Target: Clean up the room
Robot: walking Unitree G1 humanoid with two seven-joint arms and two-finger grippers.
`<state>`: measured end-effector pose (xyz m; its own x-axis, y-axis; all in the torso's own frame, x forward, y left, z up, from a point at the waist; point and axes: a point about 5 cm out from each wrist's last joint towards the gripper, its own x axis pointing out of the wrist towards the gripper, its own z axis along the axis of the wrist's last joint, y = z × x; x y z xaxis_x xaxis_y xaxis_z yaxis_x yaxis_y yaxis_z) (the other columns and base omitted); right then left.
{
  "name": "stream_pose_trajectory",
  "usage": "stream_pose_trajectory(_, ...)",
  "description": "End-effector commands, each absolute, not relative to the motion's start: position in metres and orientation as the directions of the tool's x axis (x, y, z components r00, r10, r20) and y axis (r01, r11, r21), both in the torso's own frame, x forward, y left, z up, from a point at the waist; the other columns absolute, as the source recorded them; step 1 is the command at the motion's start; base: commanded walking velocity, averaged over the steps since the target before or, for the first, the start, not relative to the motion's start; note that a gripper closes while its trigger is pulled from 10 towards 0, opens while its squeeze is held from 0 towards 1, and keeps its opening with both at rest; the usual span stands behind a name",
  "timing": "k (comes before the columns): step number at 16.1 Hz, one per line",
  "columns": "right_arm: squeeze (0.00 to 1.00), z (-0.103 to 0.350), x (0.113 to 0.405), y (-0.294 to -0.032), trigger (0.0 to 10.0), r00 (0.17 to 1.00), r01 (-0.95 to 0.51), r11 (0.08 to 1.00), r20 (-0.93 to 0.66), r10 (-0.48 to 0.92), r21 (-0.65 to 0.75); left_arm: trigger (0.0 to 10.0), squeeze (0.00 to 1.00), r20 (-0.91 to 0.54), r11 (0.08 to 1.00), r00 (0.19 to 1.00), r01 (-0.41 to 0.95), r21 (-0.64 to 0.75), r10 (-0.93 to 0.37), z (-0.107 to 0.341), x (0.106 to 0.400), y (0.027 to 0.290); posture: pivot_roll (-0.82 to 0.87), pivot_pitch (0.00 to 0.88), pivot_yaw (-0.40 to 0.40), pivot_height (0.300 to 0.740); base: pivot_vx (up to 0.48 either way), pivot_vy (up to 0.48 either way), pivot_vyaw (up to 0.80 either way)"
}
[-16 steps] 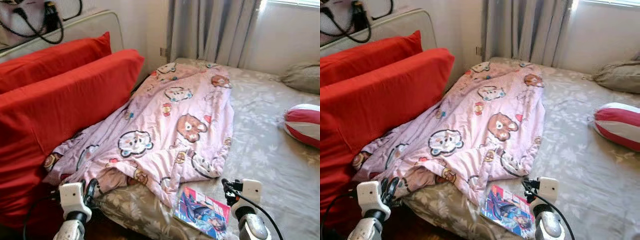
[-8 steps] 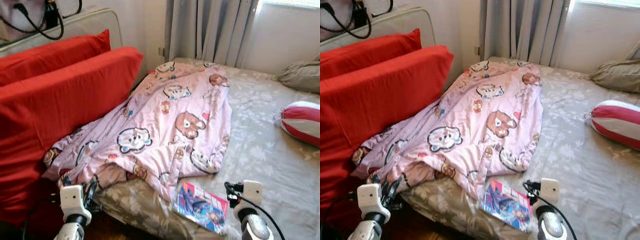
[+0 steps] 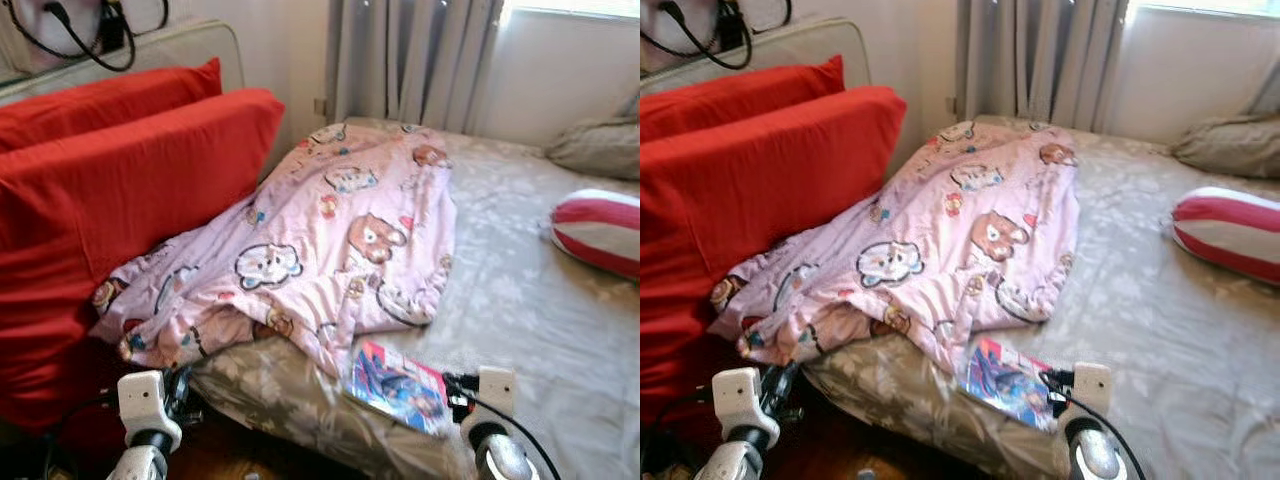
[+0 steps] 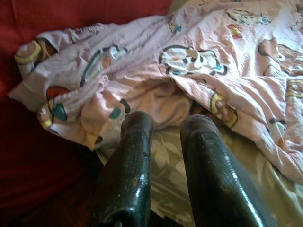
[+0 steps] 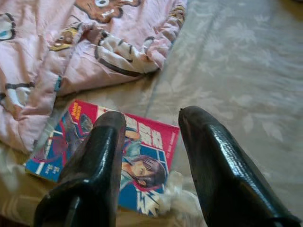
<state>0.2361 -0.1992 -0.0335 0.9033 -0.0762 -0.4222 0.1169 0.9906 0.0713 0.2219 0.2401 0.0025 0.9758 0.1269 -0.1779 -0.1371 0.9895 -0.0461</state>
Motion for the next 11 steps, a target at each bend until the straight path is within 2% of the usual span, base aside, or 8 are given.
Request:
stream_pose_trajectory(1,0.0,-0.0338,0.2379,-0.1975,10.0,0.898,0.114,0.991,-0.434,-0.071,0.073,10.0,0.0,-0.179,0.99,0.976,-0.133,-0.053,0.122,0.0042,0.2245,0.2405,0.09,0.0,-0.005,0.665,0.0,0.0,0.0)
stream_pose_trajectory(6,0.0,-0.0362,0.2387,-0.1967,10.0,0.882,0.11,0.991,-0.467,-0.062,0.077,10.0,0.0,-0.182,0.99,0.976,-0.129,-0.062,0.116,0.0047,0.2272,0.2382,0.09,0.0,-0.009,0.665,0.0,0.0,0.0)
stream_pose_trajectory(8,0.0,-0.0361,0.2395,-0.1948,10.0,0.883,0.098,0.992,-0.467,-0.049,0.081,10.0,0.0,-0.182,0.99,0.977,-0.128,-0.065,0.114,0.0055,0.2299,0.2366,0.1,0.0,-0.014,0.643,0.0,0.0,0.0)
stream_pose_trajectory(11,0.0,-0.0356,0.2406,-0.1943,10.0,0.883,0.094,0.992,-0.467,-0.045,0.082,10.0,0.0,-0.184,0.989,0.977,-0.125,-0.073,0.11,0.0056,0.2309,0.2352,0.1,0.0,-0.015,0.643,0.0,0.0,0.0)
